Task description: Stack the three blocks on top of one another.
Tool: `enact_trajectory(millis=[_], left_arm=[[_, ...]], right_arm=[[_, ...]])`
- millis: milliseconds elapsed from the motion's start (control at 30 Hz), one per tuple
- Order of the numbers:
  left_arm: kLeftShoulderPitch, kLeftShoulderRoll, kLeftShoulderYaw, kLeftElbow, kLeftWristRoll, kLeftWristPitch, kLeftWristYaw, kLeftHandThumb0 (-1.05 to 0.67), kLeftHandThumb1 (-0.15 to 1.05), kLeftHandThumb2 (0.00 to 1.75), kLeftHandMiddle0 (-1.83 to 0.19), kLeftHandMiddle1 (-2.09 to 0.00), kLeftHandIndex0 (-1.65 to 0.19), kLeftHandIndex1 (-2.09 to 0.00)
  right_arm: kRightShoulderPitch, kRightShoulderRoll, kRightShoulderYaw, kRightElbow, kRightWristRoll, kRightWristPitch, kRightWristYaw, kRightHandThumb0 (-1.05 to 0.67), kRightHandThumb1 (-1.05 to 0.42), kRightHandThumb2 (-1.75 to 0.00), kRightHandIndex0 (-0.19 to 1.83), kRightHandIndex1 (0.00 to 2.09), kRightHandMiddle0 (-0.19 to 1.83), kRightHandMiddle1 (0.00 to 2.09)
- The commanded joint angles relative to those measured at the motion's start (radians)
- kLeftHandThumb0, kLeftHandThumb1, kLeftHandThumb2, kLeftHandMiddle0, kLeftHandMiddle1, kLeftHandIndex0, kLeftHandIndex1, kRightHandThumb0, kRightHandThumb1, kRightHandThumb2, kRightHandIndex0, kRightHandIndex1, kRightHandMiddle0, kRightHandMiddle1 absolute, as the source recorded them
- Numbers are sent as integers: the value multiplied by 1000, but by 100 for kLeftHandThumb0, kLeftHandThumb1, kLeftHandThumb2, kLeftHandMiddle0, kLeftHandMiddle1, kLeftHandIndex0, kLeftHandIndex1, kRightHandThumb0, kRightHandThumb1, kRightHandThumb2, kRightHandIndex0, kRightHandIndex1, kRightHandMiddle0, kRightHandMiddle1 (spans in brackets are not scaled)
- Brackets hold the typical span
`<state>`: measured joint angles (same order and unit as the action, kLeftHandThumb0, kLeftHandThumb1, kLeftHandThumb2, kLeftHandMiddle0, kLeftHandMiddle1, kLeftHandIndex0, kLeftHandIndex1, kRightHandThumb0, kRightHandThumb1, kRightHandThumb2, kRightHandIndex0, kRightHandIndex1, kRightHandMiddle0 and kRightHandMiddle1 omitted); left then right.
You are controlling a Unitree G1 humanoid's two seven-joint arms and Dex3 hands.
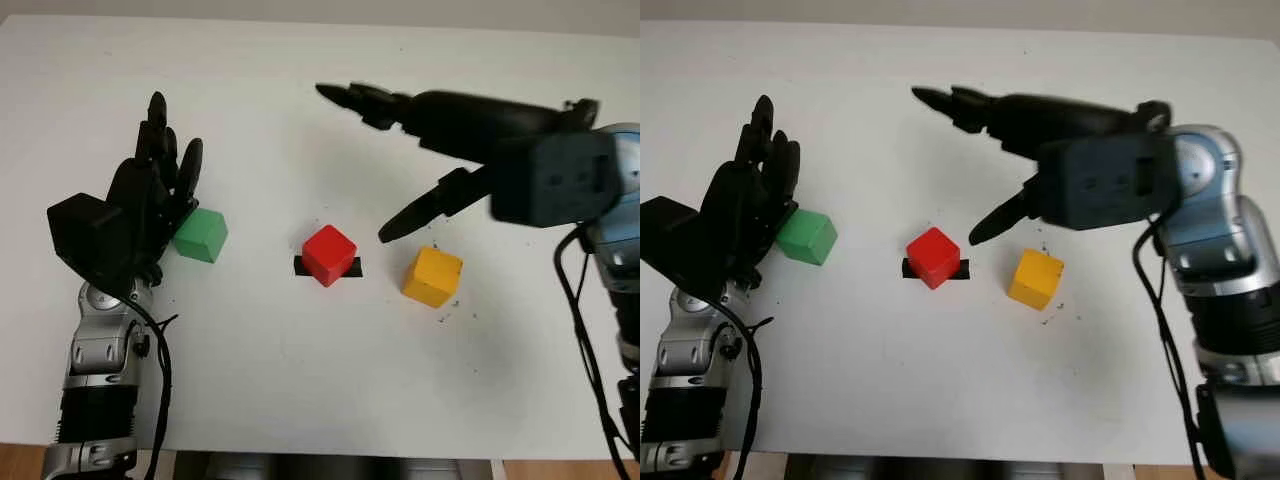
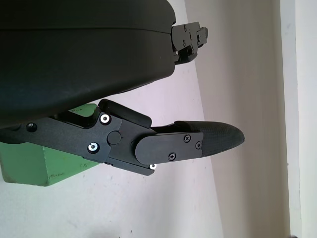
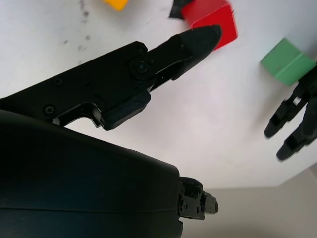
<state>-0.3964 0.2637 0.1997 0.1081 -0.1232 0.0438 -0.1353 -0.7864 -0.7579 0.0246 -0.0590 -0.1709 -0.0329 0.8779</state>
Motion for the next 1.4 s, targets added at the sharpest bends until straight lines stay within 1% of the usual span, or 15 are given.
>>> enact_trajectory(millis=[0, 167, 300, 467, 600, 767, 867, 1000, 1133, 1367], left_arm=[[16, 7, 4, -8, 2, -11, -2, -72, 105, 48, 18, -6, 16, -5], [12, 5, -5, 1, 9, -26, -7, -72, 105, 49, 19, -4, 18, -5], [11, 9, -4, 2, 11, -21, -9, -71, 105, 49, 19, -3, 18, -5], [7, 20, -3, 4, 16, -9, -10, -72, 105, 50, 19, -4, 18, -5], [-1, 19, -1, 20, 10, -16, -15, -72, 105, 50, 19, -4, 18, -5], [-5, 17, -3, 21, 9, -7, -16, -72, 105, 50, 19, -4, 19, -5], [-10, 14, -3, 26, 10, -13, -12, -72, 105, 49, 18, -5, 18, -5], [-10, 16, -3, 26, 12, -17, -13, -72, 105, 49, 19, -5, 18, -5], [-6, 18, 1, 17, 3, -12, -18, -72, 105, 49, 19, -5, 18, -5], [-4, 28, 5, 24, 1, -17, -31, -72, 105, 50, 19, -4, 19, -5]], right_arm=[[4, -52, -32, 0, 23, -33, 10, -76, -84, -4, -9, 6, 5, 12], [53, -183, -69, -28, 43, -50, 77, -73, -86, -5, -7, 6, 13, 14], [104, -251, -90, -24, 78, -107, 122, -70, -87, -6, -8, 5, 18, 14], [154, -312, -98, -31, 88, -173, 152, -74, -92, -7, -9, 5, 20, 12], [185, -347, -87, -43, 50, -293, 142, -71, -94, -6, -9, 5, 22, 11], [179, -349, -49, -23, -9, -476, 111, -67, -95, -6, -9, 6, 20, 9], [195, -323, -32, -3, -20, -601, 61, -63, -94, -5, -3, 8, 25, 10], [202, -305, -4, 27, -45, -704, 5, -60, -94, -5, 0, 8, 26, 10], [207, -276, 23, 61, -81, -775, -55, -56, -92, -5, 3, 8, 30, 10], [187, -236, 76, 141, -161, -842, -125, -56, -94, -6, 0, 6, 33, 11]])
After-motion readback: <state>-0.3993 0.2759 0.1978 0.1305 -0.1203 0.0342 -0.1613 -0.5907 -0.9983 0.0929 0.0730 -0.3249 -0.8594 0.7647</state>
